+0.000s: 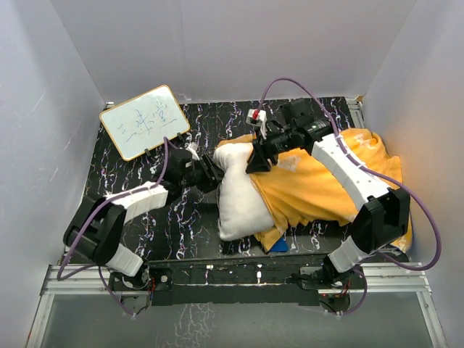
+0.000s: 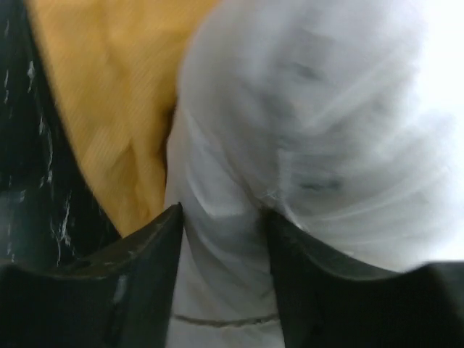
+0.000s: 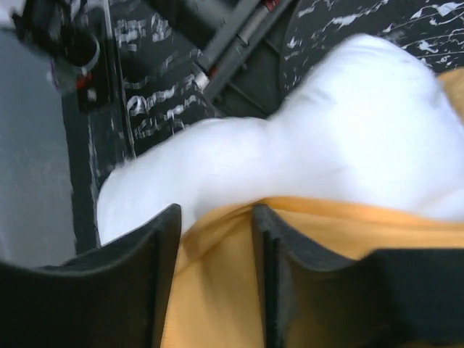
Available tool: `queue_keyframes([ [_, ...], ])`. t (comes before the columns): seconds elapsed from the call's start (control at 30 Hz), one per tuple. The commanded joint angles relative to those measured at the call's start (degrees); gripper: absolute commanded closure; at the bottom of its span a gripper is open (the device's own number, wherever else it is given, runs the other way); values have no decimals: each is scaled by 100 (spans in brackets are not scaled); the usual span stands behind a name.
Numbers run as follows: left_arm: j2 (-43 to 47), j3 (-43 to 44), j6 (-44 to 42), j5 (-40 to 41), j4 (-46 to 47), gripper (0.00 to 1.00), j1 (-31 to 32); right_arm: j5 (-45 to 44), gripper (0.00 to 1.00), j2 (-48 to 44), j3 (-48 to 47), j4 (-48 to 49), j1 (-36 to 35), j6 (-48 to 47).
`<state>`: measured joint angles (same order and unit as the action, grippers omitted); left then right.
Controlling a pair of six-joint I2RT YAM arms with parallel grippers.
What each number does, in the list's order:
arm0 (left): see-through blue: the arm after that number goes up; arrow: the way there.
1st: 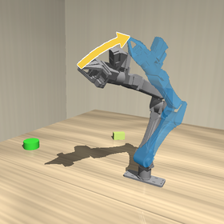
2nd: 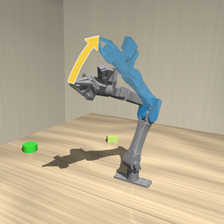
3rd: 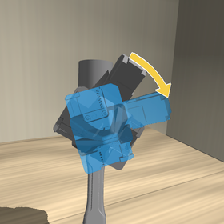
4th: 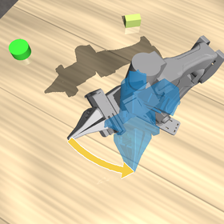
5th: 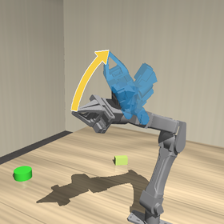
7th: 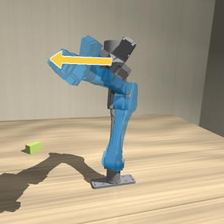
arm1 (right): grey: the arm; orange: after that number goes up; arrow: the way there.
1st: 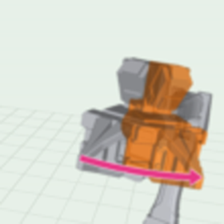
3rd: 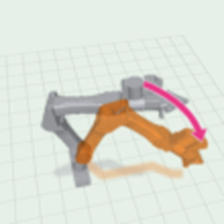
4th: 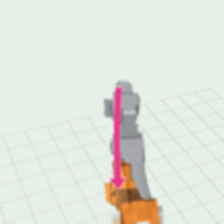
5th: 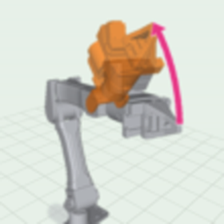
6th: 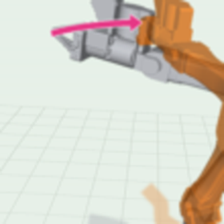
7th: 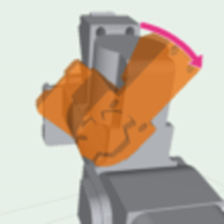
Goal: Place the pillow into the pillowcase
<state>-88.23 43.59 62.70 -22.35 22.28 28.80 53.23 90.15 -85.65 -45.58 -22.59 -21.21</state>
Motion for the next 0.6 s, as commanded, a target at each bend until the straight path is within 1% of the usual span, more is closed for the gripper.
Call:
queue_keyframes([
  [0.0, 1313, -250, -1033, 129, -1180, 38, 188, 569, 42, -645, -156, -1124, 488, -1680],
  [0.07, 1919, -170, -1620, 801, -2226, 18, 171, 802, 26, -983, -125, -1339, 754, -1940],
  [0.1, 2207, -110, -1839, 1115, -2647, 9, 129, 830, 20, -1173, -24, -1339, 824, -1987],
  [0.13, 2456, -59, -2011, 1310, -2984, 4, 67, 814, 17, -1366, 86, -1300, 868, -2002],
  [0.17, 2681, 6, -2126, 1389, -3223, 3, -9, 767, 15, -1542, 192, -1251, 903, -2001],
  [0.23, 2961, 78, -2245, 1172, -3503, 3, -222, 640, 14, -1834, 423, -1183, 984, -1951],
  [0.33, 3076, 202, -2270, 295, -3503, 3, -335, 446, 14, -2096, 620, -1295, 1344, -1932],
  [0.4, 3016, 241, -2199, -564, -3223, 3, -331, 132, 13, -2209, 682, -1389, 1561, -1970],
  [0.47, 2943, 279, -2128, -1139, -2904, 3, -254, -531, 13, -2344, 822, -1315, 1712, -1908],
  [0.5, 2924, 326, -2258, -1186, -2857, 3, -139, -967, 11, -2379, 938, -1177, 1771, -1824],
  [0.57, 2797, 462, -2687, -904, -3041, 3, 296, -2075, 11, -2424, 1267, -913, 1826, -1696],
])
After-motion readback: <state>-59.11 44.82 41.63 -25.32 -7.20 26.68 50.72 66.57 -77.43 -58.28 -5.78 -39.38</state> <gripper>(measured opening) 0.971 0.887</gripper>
